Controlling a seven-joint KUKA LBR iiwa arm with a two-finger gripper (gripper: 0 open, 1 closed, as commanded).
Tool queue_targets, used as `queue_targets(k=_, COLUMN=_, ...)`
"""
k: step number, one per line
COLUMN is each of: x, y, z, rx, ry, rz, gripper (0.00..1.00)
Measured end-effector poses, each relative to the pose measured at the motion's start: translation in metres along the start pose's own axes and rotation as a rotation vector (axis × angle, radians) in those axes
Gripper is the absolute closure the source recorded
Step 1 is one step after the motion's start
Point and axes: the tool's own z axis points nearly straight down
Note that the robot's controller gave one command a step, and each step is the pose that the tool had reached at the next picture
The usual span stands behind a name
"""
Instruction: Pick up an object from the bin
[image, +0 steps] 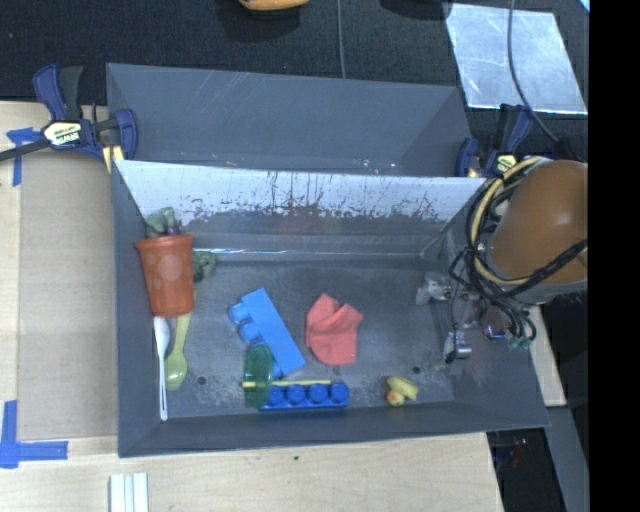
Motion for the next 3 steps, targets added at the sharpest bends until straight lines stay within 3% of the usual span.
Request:
queue_targets(k=1, x=-0.002, y=0.0, z=-0.004, rx=0.001, ry=-0.007, rz=-0.003, gripper=0.0)
queue_targets(k=2, x=-0.008, y=0.03, z=0.029, rx=0.005, ry=-0.014, rz=-0.087, gripper=0.0)
queue_targets(k=3, x=-0.028, y=0.096, z=0.057, rx=0.003, ry=-0.012, rz=-0.204, gripper=0.0)
